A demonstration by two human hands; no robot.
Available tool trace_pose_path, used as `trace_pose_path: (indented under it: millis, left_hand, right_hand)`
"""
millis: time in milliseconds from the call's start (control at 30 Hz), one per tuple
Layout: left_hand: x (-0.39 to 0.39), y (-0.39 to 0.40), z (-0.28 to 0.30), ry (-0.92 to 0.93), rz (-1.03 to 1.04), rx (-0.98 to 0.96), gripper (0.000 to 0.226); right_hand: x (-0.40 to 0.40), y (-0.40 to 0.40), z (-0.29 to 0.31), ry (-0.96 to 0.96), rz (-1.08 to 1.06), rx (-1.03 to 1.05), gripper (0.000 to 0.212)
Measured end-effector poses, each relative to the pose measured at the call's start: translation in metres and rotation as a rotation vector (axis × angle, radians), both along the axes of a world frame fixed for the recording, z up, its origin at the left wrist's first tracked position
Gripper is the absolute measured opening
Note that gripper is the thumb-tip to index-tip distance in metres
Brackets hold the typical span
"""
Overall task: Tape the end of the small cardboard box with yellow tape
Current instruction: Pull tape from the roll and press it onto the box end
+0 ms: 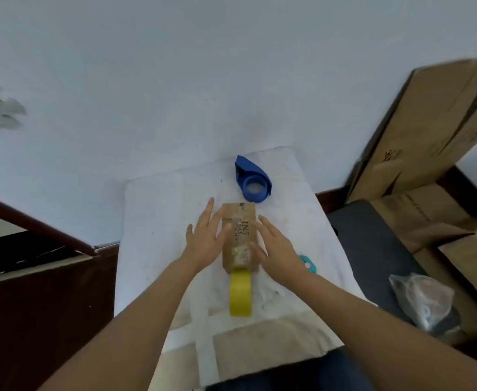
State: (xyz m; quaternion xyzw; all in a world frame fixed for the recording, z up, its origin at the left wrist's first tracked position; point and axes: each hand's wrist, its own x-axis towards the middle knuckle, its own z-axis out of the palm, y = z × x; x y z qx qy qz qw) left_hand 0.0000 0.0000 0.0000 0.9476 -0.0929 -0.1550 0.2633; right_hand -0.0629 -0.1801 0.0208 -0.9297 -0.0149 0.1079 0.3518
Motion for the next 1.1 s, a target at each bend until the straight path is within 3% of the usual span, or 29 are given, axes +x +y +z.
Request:
trace_pose_path:
  millis: [133, 367, 533, 633, 733, 900, 1100]
  left_hand:
    - [0.015, -0.006, -0.024, -0.040, 0.179, -0.247, 0.054]
    - [0.016, -0.016, -0.066, -0.018, 0.275, -0.604, 0.056]
    - [0.004, -0.017, -0.075, 0.141, 0.261, -0.828, 0.076]
    - [-0.022, -0.024, -0.069, 0.236, 0.256, -0.962, 0.078]
    - [-0.051, -0.033, -0.058, 0.275, 0.273, -1.016, 0.064]
    - [-0.085, -0.029, -0.048, 0.279, 0.299, -1.020, 0.051]
    - [-0.097, -0.013, -0.071, 0.249, 0.241, -1.009, 0.084]
  right_hand:
    - [0.014, 0.010, -0.034, -0.142, -0.087, 0.158, 0.046]
    - [0.030, 0.017, -0.091, -0.365, -0.171, 0.288, 0.040]
    - [0.020, 0.013, -0.094, -0.278, -0.130, 0.423, 0.036]
    - [0.000, 0.010, -0.089, -0.144, -0.161, 0.694, 0.026]
    - [-0.019, 0.017, -0.088, -0.143, -0.095, 0.755, 0.025]
    - [-0.044, 0.021, -0.089, -0.090, -0.096, 0.707, 0.060]
    - [-0.057, 0.022, -0.095, -0.101, -0.106, 0.738, 0.049]
